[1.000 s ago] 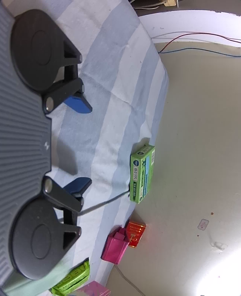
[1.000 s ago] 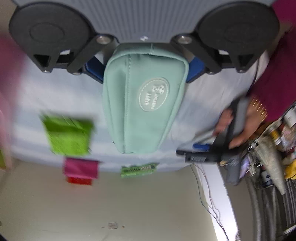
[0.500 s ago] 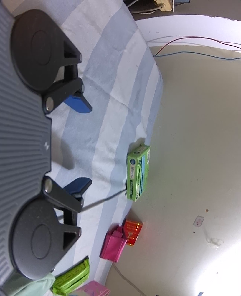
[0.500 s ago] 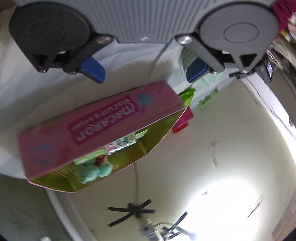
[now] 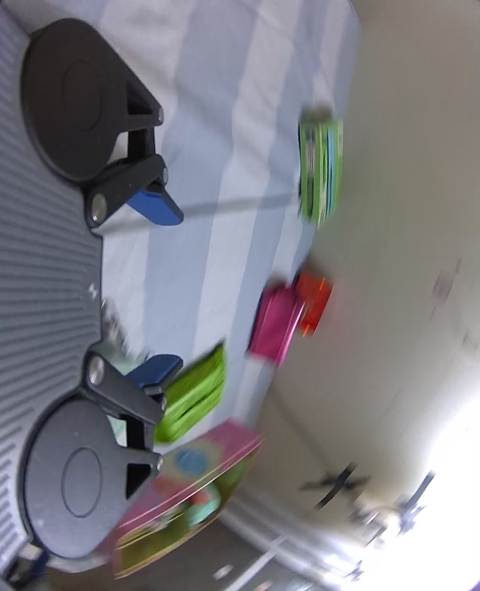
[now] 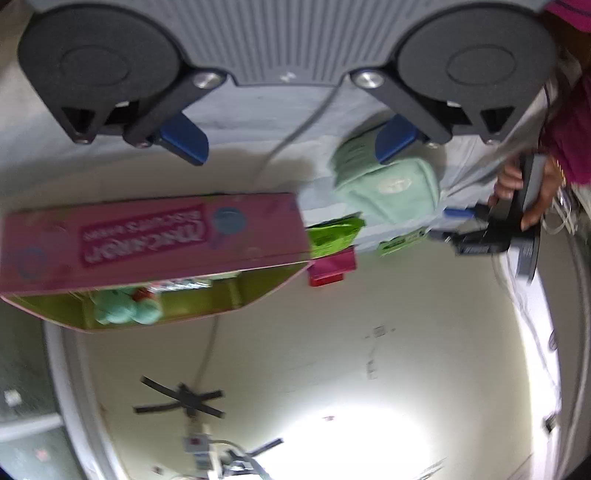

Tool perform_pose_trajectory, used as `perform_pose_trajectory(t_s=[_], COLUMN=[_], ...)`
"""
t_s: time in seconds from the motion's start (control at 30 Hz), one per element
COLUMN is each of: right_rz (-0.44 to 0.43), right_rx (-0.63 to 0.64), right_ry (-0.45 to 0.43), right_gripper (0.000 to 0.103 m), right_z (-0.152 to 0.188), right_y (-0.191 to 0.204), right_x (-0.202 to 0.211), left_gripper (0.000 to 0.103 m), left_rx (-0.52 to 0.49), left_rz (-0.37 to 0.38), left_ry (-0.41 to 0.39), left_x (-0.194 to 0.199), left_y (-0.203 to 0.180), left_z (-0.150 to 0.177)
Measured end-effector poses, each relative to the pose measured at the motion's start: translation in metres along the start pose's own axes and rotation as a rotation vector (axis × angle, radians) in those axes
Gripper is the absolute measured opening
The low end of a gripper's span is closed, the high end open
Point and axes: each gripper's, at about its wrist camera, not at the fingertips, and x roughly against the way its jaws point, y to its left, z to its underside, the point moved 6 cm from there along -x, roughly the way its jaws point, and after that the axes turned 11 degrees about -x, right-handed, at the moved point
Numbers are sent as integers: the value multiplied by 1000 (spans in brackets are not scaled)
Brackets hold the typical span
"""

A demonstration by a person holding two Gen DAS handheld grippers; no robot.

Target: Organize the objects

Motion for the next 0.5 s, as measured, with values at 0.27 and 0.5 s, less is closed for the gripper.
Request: perform_pose_trajectory(t_s=[0.27, 0.5], right_rz=[19, 71], right_rx=[200, 208], right_ry=[38, 111], right_gripper=[103, 103], right_z=[18, 25], right_y=[34, 30], right_x=[-24, -47], left_gripper=[92, 93], left_rx=[-210, -147], left_rz=[182, 215], left_ry=[106, 127], left_x=[-21, -32], left_y=[-57, -60], left_z=[21, 30])
